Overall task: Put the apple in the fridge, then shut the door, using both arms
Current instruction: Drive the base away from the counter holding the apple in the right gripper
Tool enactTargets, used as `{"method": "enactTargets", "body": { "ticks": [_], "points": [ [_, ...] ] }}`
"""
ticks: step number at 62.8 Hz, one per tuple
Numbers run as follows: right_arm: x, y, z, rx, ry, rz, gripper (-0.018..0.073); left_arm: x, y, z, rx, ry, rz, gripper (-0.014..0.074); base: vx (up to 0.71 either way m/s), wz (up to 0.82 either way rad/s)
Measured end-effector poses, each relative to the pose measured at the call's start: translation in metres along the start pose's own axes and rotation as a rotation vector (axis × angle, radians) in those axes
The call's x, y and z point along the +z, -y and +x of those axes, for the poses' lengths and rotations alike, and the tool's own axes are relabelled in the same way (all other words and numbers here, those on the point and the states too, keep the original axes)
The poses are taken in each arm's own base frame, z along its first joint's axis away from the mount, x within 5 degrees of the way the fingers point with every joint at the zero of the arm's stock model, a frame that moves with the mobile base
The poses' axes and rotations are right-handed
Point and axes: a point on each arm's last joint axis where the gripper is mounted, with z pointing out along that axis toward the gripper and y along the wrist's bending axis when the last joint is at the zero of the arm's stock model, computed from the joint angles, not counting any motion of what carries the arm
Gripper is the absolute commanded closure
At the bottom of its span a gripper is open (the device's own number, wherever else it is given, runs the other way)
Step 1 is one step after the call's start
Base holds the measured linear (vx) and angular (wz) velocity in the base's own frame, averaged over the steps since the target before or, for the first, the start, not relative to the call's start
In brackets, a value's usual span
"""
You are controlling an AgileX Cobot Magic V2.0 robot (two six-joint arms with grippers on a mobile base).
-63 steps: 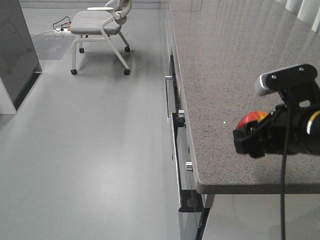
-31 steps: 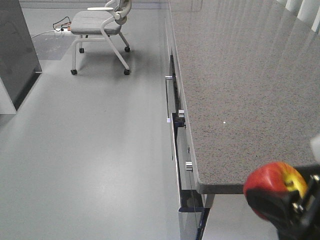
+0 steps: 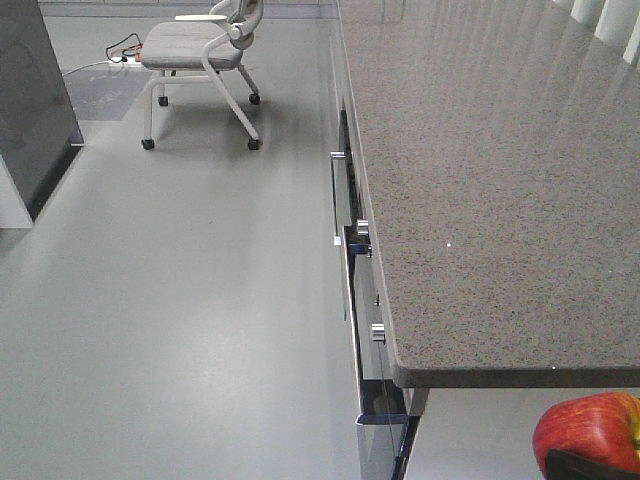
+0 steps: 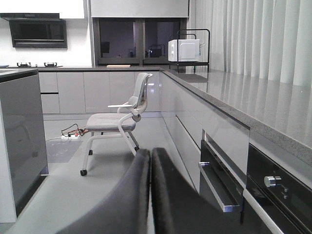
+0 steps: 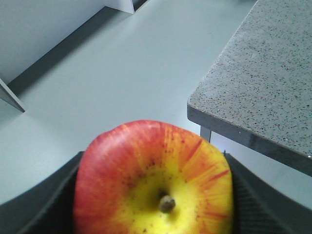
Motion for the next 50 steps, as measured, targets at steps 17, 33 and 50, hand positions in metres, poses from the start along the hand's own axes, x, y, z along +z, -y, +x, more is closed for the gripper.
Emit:
{"method": "enactTargets", "body": {
  "ticks": [17, 33, 50],
  "points": [
    [0.0, 0.0, 0.0003, 0.0, -0.003, 0.0, 0.0204, 0.0, 0.0, 0.0, 0.0, 0.0, 0.0, 0.0603, 0.0, 0.0],
    [0.0, 0.0, 0.0003, 0.0, -0.003, 0.0, 0.0204, 0.0, 0.0, 0.0, 0.0, 0.0, 0.0, 0.0603, 0.0, 0.0],
    [0.0, 0.0001, 0.0003, -0.001, -0.003, 0.001, 0.0204, 0.0, 0.0, 0.0, 0.0, 0.0, 0.0, 0.0603, 0.0, 0.01]
  ]
}}
